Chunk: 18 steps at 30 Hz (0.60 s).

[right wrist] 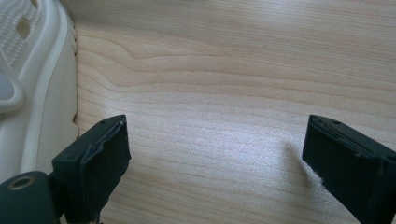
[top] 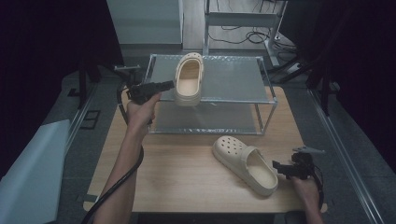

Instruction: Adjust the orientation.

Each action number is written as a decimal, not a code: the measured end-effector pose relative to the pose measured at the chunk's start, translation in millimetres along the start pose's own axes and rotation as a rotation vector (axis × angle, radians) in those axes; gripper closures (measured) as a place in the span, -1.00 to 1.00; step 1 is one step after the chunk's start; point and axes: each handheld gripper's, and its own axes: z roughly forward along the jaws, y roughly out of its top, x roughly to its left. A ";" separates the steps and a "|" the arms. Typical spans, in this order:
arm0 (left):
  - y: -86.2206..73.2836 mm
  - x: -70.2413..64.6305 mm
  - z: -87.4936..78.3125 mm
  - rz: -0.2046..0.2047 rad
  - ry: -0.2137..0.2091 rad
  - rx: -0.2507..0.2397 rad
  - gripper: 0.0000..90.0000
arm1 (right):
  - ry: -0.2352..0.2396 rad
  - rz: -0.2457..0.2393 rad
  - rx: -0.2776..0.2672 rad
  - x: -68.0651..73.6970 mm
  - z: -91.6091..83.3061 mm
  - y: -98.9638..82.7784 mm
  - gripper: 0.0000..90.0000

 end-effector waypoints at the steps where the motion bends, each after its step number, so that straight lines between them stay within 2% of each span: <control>1: -3.4 0.5 -2.1 0.005 -0.004 0.003 0.44 | 0.001 -0.001 0.001 -0.1 -0.3 0.1 -0.83; 6: -20.1 4.5 -12.9 0.025 -0.008 0.017 0.54 | 0.000 -0.002 -0.003 0.3 -0.4 0.0 -0.83; 10: -34.8 8.7 -20.7 0.041 -0.005 0.023 0.52 | 0.001 -0.004 0.000 0.5 -0.5 0.1 -0.83; 13: -46.0 12.9 -25.7 0.044 -0.010 0.029 0.44 | 0.000 -0.007 0.000 0.6 -0.4 0.0 -0.83; 18: -64.4 18.0 -29.6 0.087 0.025 0.053 0.22 | -0.001 -0.006 -0.001 1.1 0.0 0.0 -0.83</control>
